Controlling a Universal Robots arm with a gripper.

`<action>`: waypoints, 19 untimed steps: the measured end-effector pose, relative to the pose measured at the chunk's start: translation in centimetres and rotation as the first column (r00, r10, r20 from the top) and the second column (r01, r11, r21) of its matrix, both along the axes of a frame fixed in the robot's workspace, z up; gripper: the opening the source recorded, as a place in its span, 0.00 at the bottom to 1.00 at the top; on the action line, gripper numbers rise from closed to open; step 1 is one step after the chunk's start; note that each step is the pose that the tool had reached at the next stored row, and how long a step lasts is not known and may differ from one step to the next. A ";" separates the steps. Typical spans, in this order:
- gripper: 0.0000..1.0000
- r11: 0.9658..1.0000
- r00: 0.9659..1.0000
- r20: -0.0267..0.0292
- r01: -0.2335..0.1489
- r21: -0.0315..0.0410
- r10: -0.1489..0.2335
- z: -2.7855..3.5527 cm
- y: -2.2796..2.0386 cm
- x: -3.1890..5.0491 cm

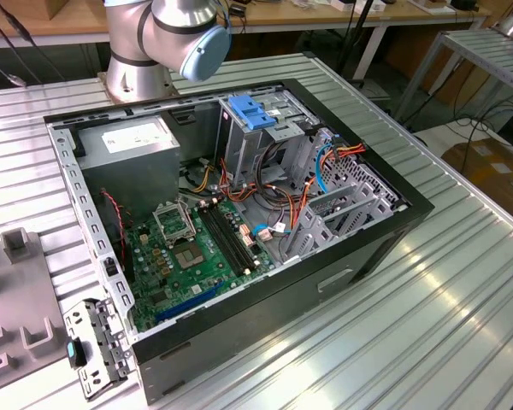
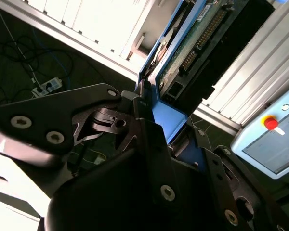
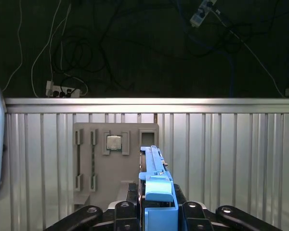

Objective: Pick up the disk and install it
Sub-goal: 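Pick up the disk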

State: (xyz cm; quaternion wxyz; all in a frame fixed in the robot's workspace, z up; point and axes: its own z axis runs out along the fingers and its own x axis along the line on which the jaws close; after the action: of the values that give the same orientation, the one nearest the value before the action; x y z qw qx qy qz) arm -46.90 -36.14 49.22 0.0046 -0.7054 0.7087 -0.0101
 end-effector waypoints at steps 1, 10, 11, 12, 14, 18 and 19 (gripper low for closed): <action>0.37 1.000 1.000 0.000 0.000 0.000 0.000 0.08 0.00 0.00; 0.37 1.000 1.000 0.000 0.000 0.000 0.000 1.04 0.00 0.00; 0.37 1.000 1.000 0.000 0.000 0.000 0.000 1.13 0.00 0.00; 0.37 1.000 1.000 0.000 0.000 0.000 0.000 1.17 0.00 0.00; 0.37 1.000 1.000 0.000 0.000 0.000 0.000 1.18 0.00 0.00; 0.37 1.000 1.000 0.000 0.000 0.000 0.000 1.19 0.00 0.00; 0.37 1.000 1.000 0.000 0.000 0.000 0.000 1.20 0.00 0.00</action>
State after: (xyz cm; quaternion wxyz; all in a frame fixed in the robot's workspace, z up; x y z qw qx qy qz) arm -46.90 -36.14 50.42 0.0047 -0.7054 0.7087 -0.0101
